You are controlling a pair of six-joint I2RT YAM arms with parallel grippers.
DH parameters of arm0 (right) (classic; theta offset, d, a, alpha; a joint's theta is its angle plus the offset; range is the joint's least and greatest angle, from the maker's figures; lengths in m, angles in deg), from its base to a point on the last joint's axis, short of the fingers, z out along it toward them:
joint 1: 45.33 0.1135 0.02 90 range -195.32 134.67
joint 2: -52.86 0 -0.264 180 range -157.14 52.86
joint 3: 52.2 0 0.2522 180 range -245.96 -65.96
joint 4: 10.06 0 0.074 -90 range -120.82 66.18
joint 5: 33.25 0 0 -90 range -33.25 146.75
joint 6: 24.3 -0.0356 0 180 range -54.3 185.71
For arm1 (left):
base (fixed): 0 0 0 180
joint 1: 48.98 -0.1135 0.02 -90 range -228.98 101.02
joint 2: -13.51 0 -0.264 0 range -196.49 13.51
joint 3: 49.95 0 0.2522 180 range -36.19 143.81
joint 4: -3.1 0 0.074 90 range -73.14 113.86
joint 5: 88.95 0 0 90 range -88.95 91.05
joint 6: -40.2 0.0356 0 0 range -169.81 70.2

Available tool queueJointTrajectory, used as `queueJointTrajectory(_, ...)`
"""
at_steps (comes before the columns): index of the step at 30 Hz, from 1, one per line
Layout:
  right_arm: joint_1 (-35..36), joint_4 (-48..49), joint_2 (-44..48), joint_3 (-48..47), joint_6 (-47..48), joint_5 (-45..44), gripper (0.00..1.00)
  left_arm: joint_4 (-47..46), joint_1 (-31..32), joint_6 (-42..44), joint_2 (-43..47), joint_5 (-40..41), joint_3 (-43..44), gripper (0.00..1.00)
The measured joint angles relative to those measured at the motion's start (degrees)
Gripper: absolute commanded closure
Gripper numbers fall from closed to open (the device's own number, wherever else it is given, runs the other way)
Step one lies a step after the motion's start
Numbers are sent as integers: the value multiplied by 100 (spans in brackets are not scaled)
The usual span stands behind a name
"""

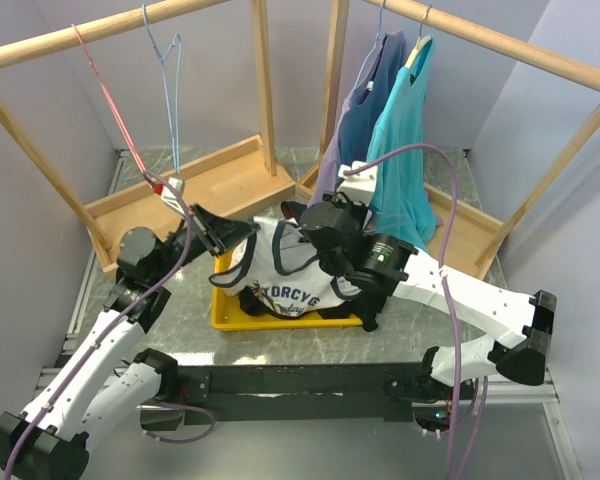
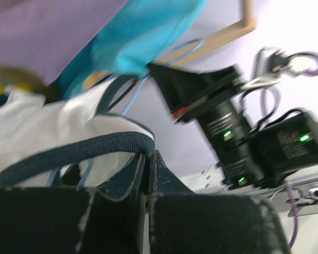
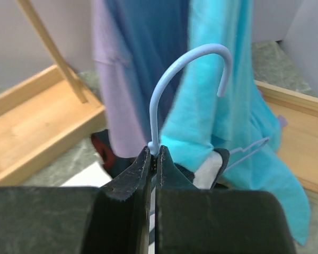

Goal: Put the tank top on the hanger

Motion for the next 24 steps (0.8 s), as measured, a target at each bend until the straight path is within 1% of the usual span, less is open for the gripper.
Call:
queueJointTrajectory(4, 188, 114, -240, -420, 122, -26, 100, -267, 0, -162, -79, 236, 501, 96)
queueJointTrajectory(9, 415, 190, -514, -933, 337, -125, 100, -269, 2, -138, -98, 378, 807, 87)
queueJointTrajectory(10, 439, 199, -546, -1012, 367, -142, 100, -197, 2, -111, -94, 407, 844, 84)
queueJointTrajectory(11, 470, 208, -577, -1099, 413, -155, 100, -138, 2, -59, -94, 413, 876, 77)
queueJointTrajectory(13, 509, 223, -595, -1198, 466, -166, 100, 98, 2, 90, -94, 420, 1019, 71)
queueJointTrajectory(14, 529, 223, -592, -1220, 479, -175, 100, 256, 2, 199, -92, 420, 1115, 63)
queueJointTrajectory(16, 562, 219, -595, -1231, 492, -190, 100, 527, 2, 422, -79, 393, 1303, 56)
queueJointTrajectory(17, 577, 214, -597, -1231, 492, -192, 100, 669, 2, 562, -74, 367, 1397, 49)
queueJointTrajectory(19, 616, 205, -601, -1231, 483, -195, 100, 1012, 2, 868, -66, 243, 1604, 45)
queueJointTrajectory(21, 693, 186, -599, -1231, 446, -205, 100, 1432, 2, 1237, -50, 127, 1816, 36)
queueJointTrajectory(22, 739, 160, -599, -1231, 407, -212, 100, 1668, 2, 1436, -50, 63, 1947, 29)
queueJointTrajectory(23, 789, 116, -599, -1231, 354, -216, 100, 1978, 2, 1692, -50, 17, 2116, 26)
queueJointTrajectory(24, 839, 57, -599, -1231, 280, -216, 100, 2225, 2, 1899, -55, -20, 2260, 26)
